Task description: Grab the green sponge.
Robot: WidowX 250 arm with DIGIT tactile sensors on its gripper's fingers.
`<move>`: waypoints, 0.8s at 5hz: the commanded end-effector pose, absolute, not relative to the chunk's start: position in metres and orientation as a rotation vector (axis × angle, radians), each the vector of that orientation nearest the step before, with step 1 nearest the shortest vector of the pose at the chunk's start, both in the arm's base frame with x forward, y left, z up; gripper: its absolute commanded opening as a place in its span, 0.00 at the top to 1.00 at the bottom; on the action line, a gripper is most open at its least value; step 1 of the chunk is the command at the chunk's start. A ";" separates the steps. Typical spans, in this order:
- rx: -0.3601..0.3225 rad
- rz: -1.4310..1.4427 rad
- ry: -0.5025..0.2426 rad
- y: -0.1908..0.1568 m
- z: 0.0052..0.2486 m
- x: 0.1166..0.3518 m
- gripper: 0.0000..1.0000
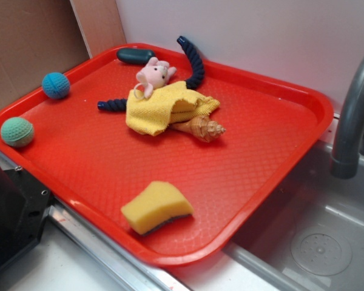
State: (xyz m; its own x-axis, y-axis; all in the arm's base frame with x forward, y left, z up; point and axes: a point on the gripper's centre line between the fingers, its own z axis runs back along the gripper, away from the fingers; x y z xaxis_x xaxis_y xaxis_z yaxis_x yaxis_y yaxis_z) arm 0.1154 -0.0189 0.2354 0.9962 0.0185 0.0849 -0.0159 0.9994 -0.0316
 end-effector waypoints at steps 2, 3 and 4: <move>0.034 -0.019 -0.010 -0.049 0.185 0.121 0.00; 0.047 -0.093 0.020 -0.074 0.135 0.118 0.00; 0.060 -0.156 0.040 -0.094 0.091 0.121 0.00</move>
State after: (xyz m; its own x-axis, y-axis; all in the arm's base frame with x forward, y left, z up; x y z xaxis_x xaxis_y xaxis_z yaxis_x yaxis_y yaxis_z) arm 0.1201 -0.0912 0.0856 0.9856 -0.1544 -0.0686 0.1589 0.9852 0.0650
